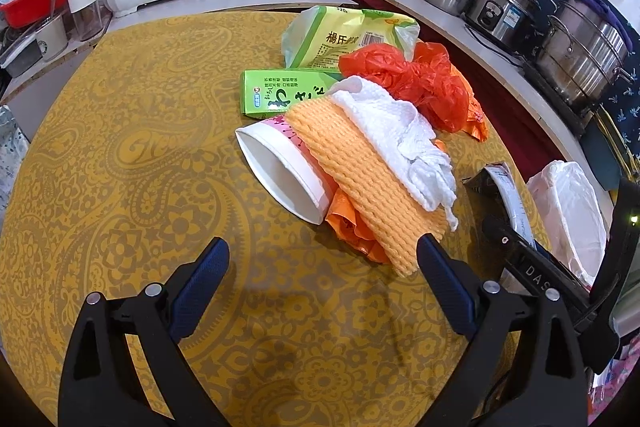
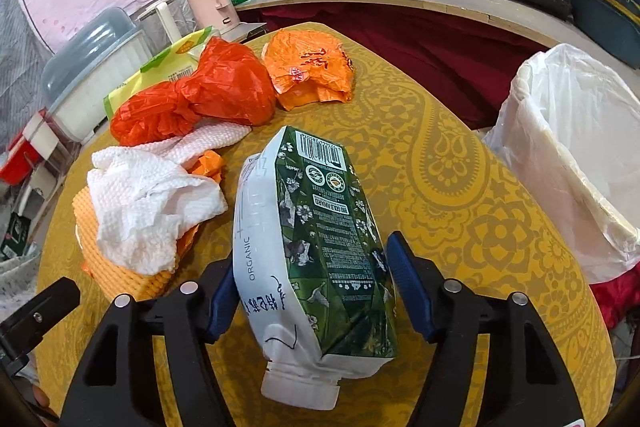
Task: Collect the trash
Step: 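Reach the right gripper to the green drink pouch and grasp it, then grasp the white tissue on the pile with the left gripper, then carry the pouch and tissue over the white bin and open both grippers, then withdraw both open grippers from the bin back toward the table, then reach the right gripper to the red plastic bag, grasp and lift it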
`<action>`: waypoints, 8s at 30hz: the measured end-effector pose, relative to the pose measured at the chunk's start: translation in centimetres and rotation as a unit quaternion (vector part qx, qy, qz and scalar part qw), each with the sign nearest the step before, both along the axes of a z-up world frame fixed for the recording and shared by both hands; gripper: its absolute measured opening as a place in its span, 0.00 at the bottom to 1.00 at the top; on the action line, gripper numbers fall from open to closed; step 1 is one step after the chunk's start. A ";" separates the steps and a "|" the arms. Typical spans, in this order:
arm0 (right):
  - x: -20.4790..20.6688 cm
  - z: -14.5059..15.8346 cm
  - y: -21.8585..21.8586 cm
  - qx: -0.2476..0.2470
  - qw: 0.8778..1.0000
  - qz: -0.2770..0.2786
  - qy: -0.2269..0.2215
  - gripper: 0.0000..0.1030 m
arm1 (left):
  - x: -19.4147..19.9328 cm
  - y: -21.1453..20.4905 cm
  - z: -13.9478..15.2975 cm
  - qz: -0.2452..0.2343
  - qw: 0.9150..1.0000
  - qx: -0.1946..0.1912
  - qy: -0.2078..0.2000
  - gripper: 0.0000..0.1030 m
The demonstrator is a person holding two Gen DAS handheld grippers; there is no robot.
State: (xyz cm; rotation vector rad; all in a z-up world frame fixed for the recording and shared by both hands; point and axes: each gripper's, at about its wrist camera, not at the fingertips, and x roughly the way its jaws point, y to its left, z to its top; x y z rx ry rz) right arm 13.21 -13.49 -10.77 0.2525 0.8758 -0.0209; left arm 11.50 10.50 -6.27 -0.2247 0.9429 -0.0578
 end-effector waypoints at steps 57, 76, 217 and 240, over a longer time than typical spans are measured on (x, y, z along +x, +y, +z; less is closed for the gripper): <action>-4.1 1.7 -5.5 0.116 0.993 -0.004 -0.024 0.21 | 2.5 -7.8 3.5 -0.084 0.996 -0.008 -0.036 0.06; -7.4 8.4 -12.5 0.111 0.985 -0.053 -0.121 0.21 | 0.7 -15.7 12.7 -0.168 0.978 -0.048 -0.111 0.06; 6.1 8.7 7.1 -0.002 0.991 0.104 -0.085 0.81 | 1.5 3.8 2.6 0.061 0.997 -0.022 -0.042 0.90; 9.1 6.3 7.3 0.006 0.992 0.110 -0.055 0.04 | 2.3 3.8 1.0 0.059 0.997 -0.034 -0.023 0.90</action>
